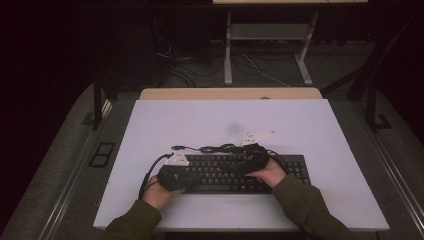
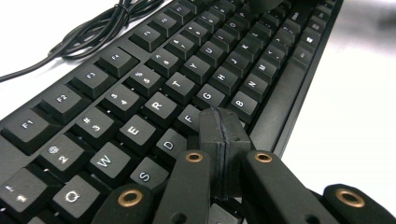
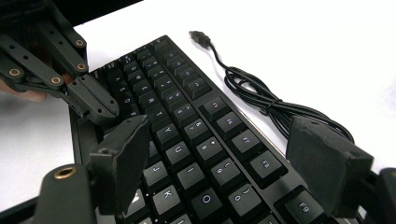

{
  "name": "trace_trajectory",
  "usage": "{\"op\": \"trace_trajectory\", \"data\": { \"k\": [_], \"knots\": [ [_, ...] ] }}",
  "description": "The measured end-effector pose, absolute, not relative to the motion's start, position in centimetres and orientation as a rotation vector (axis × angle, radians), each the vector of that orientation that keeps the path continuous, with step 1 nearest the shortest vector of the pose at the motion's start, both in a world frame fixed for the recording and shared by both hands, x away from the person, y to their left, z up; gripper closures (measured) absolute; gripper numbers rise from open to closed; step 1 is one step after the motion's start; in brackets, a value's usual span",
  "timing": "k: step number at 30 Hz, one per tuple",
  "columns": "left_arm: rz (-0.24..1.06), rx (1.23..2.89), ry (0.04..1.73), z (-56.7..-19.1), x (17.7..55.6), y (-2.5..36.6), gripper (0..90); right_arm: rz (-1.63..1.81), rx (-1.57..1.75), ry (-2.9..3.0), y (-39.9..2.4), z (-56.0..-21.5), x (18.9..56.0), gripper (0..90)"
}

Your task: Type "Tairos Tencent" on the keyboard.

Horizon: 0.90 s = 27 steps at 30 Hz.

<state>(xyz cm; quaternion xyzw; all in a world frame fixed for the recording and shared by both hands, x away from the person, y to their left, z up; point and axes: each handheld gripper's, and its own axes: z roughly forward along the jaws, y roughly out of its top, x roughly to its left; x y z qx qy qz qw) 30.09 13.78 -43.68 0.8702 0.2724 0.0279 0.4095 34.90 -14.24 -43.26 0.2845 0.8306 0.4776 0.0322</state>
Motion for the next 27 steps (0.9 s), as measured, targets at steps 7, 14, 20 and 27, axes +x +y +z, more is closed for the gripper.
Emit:
{"op": "trace_trajectory", "data": {
  "k": [7, 14, 20, 27],
  "knots": [
    [0.073, 2.187, 0.689, -43.62, 30.06, 13.75, 89.0, 1.467, 0.873, 2.558, -14.19, -43.28, 34.87, 21.1],
    [0.09, 2.185, 0.681, -43.3, 30.0, 13.72, 89.0, 1.465, 0.873, 2.558, -14.21, -43.29, 34.89, 21.1],
    [0.093, 2.174, 0.684, -43.06, 30.04, 13.84, 89.0, 1.469, 0.874, 2.557, -14.22, -43.23, 34.87, 21.1],
    [0.107, 2.16, 0.69, -42.82, 30.19, 13.99, 89.0, 1.466, 0.874, 2.559, -14.25, -43.21, 34.89, 21.1]
  ]
}}
